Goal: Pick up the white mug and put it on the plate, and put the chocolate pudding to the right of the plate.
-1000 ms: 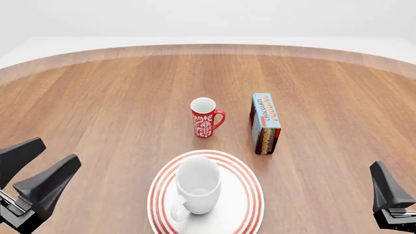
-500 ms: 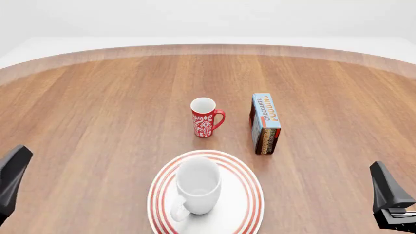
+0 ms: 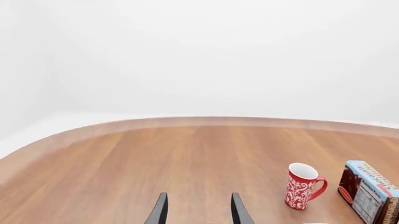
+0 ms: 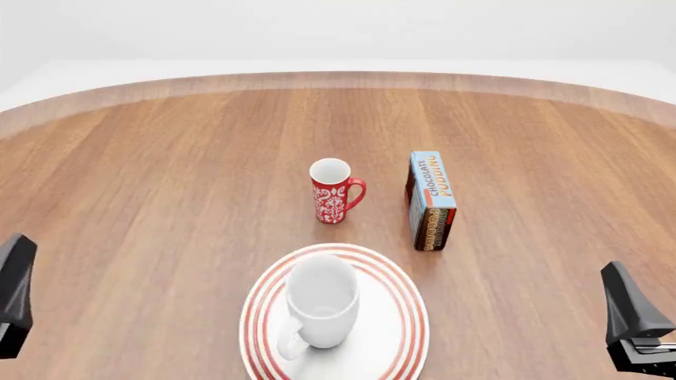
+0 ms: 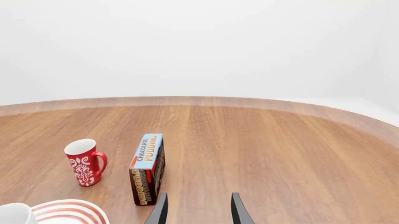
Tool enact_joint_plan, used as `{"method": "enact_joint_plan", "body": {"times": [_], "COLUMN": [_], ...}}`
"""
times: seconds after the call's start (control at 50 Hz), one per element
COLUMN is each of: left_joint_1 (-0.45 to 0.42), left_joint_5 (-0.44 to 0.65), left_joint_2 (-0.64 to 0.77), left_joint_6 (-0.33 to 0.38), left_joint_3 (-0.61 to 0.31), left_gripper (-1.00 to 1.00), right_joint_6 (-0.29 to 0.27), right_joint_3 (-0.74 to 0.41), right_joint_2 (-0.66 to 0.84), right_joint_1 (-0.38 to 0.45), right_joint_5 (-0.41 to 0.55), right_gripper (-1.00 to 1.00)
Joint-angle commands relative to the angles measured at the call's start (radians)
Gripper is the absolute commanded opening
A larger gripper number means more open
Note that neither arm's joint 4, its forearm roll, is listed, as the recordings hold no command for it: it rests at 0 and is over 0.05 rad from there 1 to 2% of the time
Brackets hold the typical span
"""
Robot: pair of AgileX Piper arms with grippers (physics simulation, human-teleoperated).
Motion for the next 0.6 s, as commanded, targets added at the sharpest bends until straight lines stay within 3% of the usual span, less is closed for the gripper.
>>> {"method": "enact_joint_plan", "body": {"times": [0.02,0.28,0.6], "left_joint_1": [0.081,0.144,0.158], "left_joint_5": [-0.083,-0.174,-0.186], "left_joint_2": [-0.003,-0.003,-0.003], "left_joint_6": [-0.054,-0.070,-0.105], "left_joint_3": [0.087,0.136,0.134], "left_gripper": [1.00,1.00,1.00], "right_joint_6": [-0.001,-0.003,-0.008], "right_joint_3": [-0.001,0.000,-0.004], "right_joint_2": [0.000,0.000,0.000], "right_joint_1": [-0.001,-0.002,-0.005], "right_joint_5": [-0.001,-0.003,0.001], "right_gripper": [1.00,1.00,1.00]}}
